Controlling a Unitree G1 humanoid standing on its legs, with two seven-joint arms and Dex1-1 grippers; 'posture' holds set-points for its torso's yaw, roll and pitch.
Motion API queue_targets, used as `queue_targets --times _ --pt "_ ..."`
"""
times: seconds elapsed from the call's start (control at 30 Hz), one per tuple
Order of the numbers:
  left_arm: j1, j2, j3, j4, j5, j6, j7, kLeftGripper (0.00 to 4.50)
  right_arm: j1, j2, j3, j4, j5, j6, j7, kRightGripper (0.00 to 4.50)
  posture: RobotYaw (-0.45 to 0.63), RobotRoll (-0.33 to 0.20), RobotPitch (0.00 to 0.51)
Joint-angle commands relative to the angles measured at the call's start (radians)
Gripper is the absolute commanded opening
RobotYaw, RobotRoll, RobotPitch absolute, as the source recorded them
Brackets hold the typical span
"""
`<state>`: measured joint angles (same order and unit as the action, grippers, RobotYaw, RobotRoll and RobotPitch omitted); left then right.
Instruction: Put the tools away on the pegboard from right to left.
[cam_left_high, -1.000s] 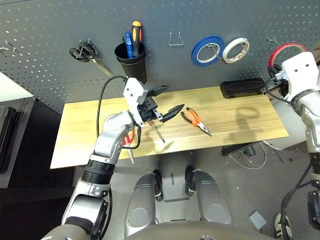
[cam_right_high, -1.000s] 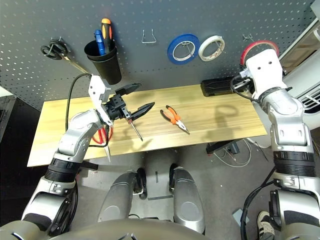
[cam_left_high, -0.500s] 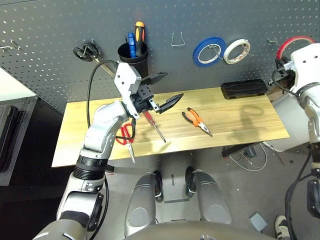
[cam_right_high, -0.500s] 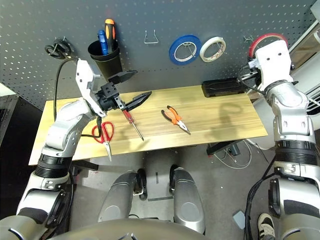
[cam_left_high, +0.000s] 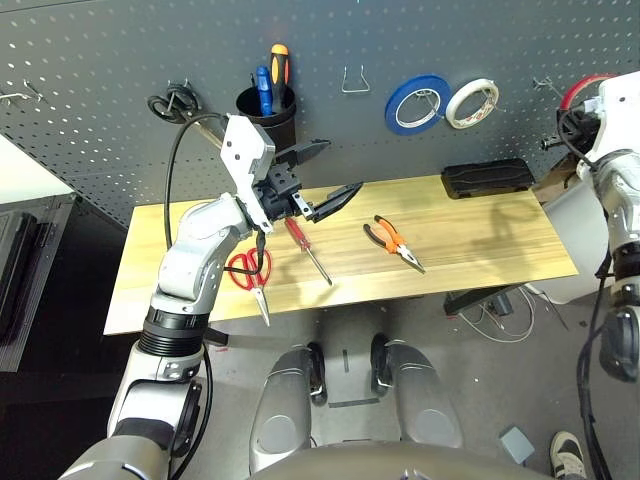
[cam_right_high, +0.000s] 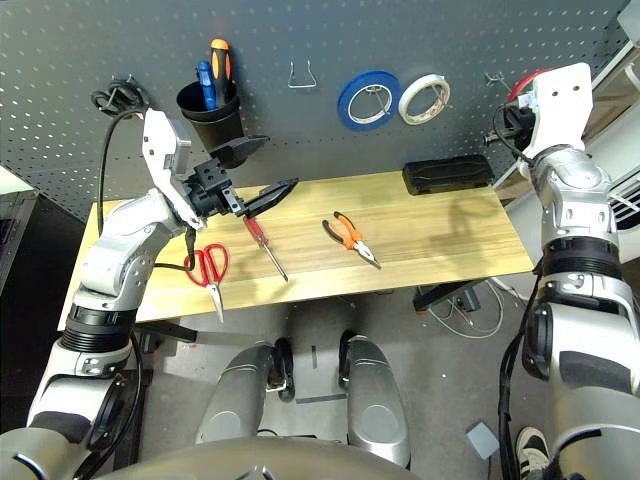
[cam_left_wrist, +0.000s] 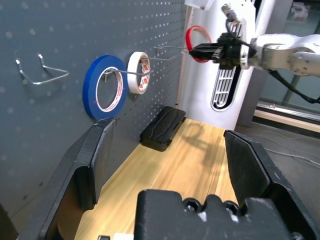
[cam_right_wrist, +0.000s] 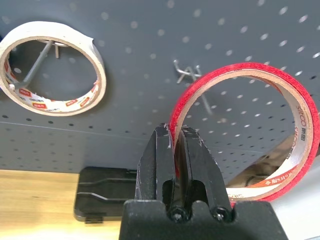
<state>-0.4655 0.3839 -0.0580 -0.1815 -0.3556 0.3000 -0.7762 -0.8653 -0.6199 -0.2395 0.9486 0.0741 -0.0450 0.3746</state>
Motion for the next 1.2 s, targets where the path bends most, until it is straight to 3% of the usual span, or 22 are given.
queue_targets --times 0.03,0.2,0.23,0.6,0.83,0.97,1.2 --pt "-0.001 0.009 -0.003 -0.029 -0.011 0.024 0.003 4.5 -0.036 0.009 0.016 0.1 -0.016 -0.035 -0.007 0.03 -0.06 0.0 0.142" --pt "-0.005 0.011 -0.004 -0.037 -0.012 0.036 0.009 4.5 -0.085 0.017 0.029 0.192 -0.027 -0.052 -0.03 0.03 -0.06 0.0 0.142" --pt "-0.006 0.012 -0.004 -0.038 -0.012 0.038 0.011 4.5 -0.094 0.017 0.031 0.204 -0.029 -0.055 -0.035 0.6 -0.06 0.0 0.142" --pt "-0.002 0.019 -0.011 -0.051 -0.013 0.059 0.008 4.5 -0.077 -0.024 0.045 0.12 -0.016 -0.064 0.1 4.39 -0.05 0.0 0.142" --pt "0.001 0.022 -0.016 -0.027 -0.011 0.054 -0.01 4.5 -0.016 -0.146 0.085 -0.128 0.051 0.134 0.469 4.46 -0.07 0.0 0.147" --pt "0.006 0.026 -0.015 -0.01 -0.006 0.043 -0.022 4.5 0.01 -0.207 0.09 -0.285 0.119 0.329 0.62 4.46 -0.08 0.0 0.148" --pt "0.029 0.032 -0.024 -0.012 -0.004 0.048 -0.033 4.5 0.163 -0.285 0.174 -0.648 0.238 0.744 0.808 4.46 -0.08 0.0 0.147"
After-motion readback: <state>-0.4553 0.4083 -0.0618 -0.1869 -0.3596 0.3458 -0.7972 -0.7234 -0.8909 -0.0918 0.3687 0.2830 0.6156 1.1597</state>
